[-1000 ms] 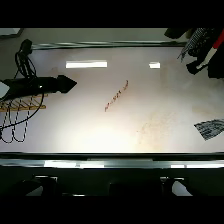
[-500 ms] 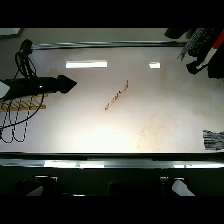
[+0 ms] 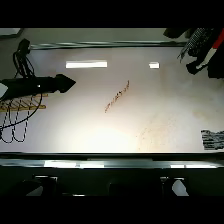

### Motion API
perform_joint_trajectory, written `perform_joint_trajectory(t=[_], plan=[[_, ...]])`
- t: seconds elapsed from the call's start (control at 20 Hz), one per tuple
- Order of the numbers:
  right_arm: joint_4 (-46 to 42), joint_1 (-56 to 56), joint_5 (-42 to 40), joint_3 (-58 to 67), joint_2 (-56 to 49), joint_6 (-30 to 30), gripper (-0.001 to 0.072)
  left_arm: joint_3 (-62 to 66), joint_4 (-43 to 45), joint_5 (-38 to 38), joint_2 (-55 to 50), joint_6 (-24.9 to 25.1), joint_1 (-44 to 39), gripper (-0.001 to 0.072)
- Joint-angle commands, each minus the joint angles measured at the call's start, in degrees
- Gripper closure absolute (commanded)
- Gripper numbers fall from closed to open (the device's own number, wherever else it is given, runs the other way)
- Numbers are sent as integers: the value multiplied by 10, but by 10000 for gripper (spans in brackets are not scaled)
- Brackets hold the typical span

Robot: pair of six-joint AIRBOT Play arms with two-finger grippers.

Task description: Fold the clothes and pants, and hang the long-sleeved shirts on hangers.

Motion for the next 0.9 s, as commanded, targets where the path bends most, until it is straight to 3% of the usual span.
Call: perform_joint_trajectory(t=[0.0, 0.05, 0.1, 0.15, 0.2, 0.25, 0.3, 0.35, 0.4, 0.5, 0.7, 0.85], plan=[[16, 0, -68, 0, 57, -4, 59, 0, 1, 0, 10, -34, 11, 159], [53, 0, -103, 0, 68, 0, 88, 0, 1, 0, 14, -34, 16, 160], [107, 0, -129, 0, 72, -5, 222, 0, 1, 0, 19, -34, 22, 162], [173, 0, -144, 0, 69, -24, 259, 0, 1, 0, 23, -34, 26, 165], [256, 0, -144, 0, 57, -60, 269, 0, 1, -1, 25, -34, 30, 210], [353, 0, -128, 0, 37, -116, 293, 0, 3, -2, 27, -34, 33, 305], [453, 0, -98, 0, 16, -177, 434, 0, 3, -3, 29, -34, 35, 414], [571, 0, -59, 0, -8, -244, 689, 0, 3, -4, 31, -34, 36, 536], [671, 4, -25, 0, -32, -290, 684, 0, 5, -8, 34, -33, 36, 660], [731, 57, 33, 0, -77, -316, 685, 0, 16, -14, 41, -32, 36, 686], [598, 247, 93, -1, -131, -383, 686, 0, 138, -70, 61, -32, 35, 687], [572, 389, 117, -49, -142, -425, 686, -15, 203, -104, 79, -23, 35, 690]])
